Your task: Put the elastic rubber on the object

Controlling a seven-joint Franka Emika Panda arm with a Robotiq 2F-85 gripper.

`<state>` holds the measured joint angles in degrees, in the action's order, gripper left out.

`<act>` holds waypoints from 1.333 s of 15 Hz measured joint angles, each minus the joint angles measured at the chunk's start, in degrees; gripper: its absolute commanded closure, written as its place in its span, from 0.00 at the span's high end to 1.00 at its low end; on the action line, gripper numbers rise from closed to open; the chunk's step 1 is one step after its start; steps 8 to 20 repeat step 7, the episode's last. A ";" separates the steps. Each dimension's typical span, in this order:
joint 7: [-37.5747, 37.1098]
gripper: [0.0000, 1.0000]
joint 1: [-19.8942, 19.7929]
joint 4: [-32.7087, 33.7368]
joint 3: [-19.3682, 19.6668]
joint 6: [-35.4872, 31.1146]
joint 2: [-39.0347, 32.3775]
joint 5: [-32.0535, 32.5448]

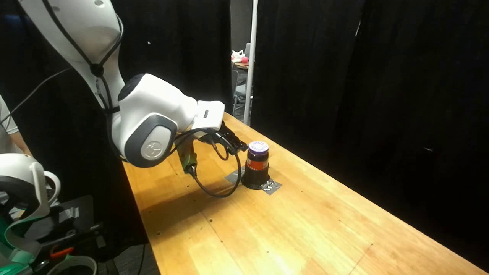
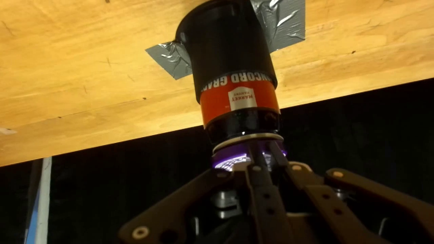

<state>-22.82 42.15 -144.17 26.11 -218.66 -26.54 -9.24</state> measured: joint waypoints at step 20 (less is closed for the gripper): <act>9.49 0.38 -13.94 0.07 -17.53 -2.96 0.57 -6.79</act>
